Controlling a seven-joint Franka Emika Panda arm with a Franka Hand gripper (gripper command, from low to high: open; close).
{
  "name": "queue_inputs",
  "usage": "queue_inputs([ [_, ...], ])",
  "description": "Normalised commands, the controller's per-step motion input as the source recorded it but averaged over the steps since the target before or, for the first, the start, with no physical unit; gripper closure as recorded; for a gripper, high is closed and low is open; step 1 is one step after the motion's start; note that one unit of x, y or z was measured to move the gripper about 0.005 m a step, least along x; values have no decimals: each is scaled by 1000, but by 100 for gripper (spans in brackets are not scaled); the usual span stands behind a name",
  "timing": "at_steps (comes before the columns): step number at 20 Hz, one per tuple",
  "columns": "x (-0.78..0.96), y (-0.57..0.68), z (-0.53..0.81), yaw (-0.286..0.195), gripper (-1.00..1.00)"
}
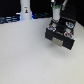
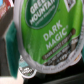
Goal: Open the kcup holder, insert the kcup into the holder, and close the kcup holder
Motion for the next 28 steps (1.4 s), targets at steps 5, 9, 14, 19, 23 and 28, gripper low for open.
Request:
queue_inputs([
  [5,60,183,-65,31,100],
  [9,107,66,-89,19,100],
  [14,151,87,-81,19,100],
  [19,210,104,-59,6,100],
  [23,205,131,30,-4,100],
  [28,262,57,-5,5,100],
])
